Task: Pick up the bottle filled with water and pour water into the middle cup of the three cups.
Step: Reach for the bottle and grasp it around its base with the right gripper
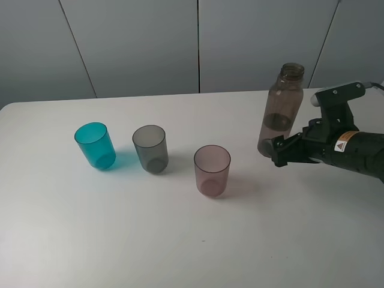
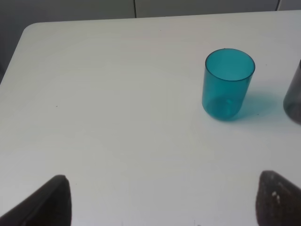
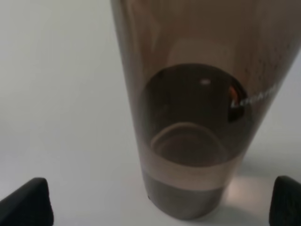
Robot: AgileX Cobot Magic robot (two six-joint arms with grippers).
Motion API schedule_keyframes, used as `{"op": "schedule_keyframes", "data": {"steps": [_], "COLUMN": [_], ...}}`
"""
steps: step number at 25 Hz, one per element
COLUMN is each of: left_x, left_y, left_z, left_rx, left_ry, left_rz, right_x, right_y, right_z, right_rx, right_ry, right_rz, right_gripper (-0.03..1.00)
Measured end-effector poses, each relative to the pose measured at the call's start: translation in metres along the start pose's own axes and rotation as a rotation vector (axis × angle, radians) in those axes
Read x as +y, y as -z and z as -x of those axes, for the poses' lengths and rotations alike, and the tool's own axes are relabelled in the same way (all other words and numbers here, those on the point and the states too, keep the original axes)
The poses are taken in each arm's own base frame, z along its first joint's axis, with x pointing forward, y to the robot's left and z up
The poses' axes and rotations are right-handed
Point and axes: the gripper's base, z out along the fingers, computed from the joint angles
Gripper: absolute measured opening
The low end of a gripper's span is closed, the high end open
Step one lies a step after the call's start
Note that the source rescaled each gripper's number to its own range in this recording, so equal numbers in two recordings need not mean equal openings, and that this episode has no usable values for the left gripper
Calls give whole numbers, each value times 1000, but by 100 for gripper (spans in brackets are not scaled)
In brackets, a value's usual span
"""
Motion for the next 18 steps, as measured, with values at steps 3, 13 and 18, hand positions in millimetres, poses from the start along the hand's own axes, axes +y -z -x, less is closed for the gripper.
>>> {"op": "schedule_keyframes", "data": {"steps": [3, 13, 18], "left_x": [0, 0, 0], "left_y": [0, 0, 0], "left_z": [0, 0, 0], "left_rx": [0, 0, 0], "left_ry": [0, 0, 2], "left_rz": [0, 0, 0], "right_x": [0, 0, -2], "right_y": [-3, -10, -18], "right_z": [1, -4, -5], "right_rx": [-34, -48, -43], "right_ry": [-3, -17, -33], "right_rz": [4, 7, -6], "right_gripper": [100, 100, 100]}}
